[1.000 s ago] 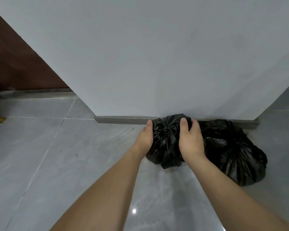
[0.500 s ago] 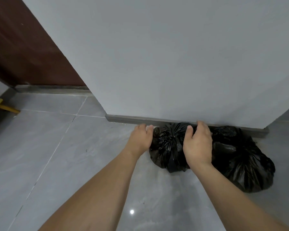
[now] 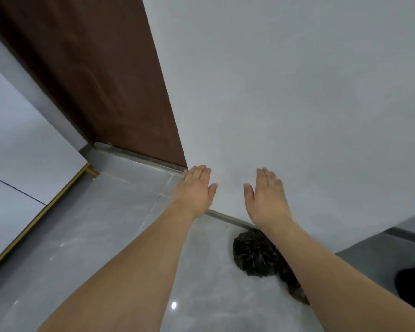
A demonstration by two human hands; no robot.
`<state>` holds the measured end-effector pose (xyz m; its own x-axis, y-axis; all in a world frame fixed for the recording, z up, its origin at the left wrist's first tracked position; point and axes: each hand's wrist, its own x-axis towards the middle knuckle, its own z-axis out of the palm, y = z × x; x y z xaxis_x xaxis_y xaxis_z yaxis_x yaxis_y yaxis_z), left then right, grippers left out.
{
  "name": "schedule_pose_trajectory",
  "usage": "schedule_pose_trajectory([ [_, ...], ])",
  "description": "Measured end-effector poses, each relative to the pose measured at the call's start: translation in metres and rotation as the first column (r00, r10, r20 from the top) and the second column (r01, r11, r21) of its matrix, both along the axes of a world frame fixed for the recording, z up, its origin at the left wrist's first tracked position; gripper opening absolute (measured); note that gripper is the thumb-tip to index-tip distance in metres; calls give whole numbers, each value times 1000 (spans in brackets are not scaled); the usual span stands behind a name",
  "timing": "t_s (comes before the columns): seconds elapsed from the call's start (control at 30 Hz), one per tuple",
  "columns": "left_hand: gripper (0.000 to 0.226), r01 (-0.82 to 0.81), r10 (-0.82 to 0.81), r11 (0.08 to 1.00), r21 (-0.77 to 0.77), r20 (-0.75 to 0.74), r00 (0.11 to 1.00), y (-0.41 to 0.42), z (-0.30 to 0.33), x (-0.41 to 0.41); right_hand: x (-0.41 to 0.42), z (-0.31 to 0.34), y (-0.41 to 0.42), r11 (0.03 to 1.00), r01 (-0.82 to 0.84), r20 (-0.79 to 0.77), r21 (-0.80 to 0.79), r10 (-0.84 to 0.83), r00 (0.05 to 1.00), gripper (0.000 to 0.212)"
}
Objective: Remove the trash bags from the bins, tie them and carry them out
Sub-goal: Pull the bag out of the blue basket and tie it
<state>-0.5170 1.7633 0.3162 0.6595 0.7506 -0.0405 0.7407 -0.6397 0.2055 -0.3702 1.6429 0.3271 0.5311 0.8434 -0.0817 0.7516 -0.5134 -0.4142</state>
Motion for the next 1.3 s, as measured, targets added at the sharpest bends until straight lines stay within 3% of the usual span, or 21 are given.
schedule_pose_trajectory([
  [0.27,56,-139,118,975,173,130,985,4,392,-71,-46,388,20,987,-156,129,36,150,980,62],
  [0.43,58,-240,200,923,302,157,967,-16,535,-122,-76,524,17,958,-279,285,62,251,925,63],
  [0.63,58,-361,329,880,309,153,932,-49,573,-196,-144,556,23,893,-447,324,56,407,854,63],
  [0.77,58,-504,484,807,307,142,863,-65,584,-279,-210,563,32,821,-569,341,43,523,781,63],
  [1.2,58,-838,827,469,277,196,527,-183,593,-573,-506,575,14,454,-891,382,19,820,426,60],
  [1.3,58,-880,871,389,273,201,448,-221,588,-646,-586,570,-4,370,-929,326,14,876,354,63],
])
